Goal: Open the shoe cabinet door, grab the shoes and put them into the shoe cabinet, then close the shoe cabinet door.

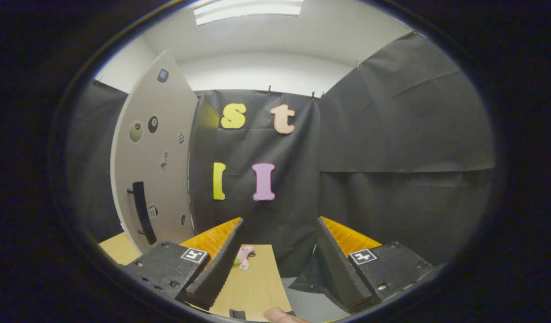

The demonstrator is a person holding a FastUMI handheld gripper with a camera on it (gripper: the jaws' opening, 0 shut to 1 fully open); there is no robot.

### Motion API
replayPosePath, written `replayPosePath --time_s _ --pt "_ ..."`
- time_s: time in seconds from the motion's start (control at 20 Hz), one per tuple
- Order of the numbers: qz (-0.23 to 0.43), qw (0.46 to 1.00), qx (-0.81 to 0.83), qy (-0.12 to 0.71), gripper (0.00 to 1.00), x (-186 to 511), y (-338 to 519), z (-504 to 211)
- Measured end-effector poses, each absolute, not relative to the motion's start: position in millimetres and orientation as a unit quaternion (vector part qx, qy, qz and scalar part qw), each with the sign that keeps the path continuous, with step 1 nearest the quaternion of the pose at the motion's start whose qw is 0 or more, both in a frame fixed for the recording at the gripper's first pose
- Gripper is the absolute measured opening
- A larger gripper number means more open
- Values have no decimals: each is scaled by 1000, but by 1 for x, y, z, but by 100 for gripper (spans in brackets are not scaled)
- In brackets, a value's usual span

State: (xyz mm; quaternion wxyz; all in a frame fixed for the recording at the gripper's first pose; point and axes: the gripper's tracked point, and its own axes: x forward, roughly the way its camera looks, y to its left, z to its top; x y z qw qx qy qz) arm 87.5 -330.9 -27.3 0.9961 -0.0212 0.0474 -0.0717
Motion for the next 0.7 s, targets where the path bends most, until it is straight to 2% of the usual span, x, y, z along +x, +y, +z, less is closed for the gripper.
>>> replayPosePath --time_s 0.3,0.7 --pt "-28 997 -21 62 100 140 -310 -56" --pt "24 997 -35 71 100 169 -215 -65"
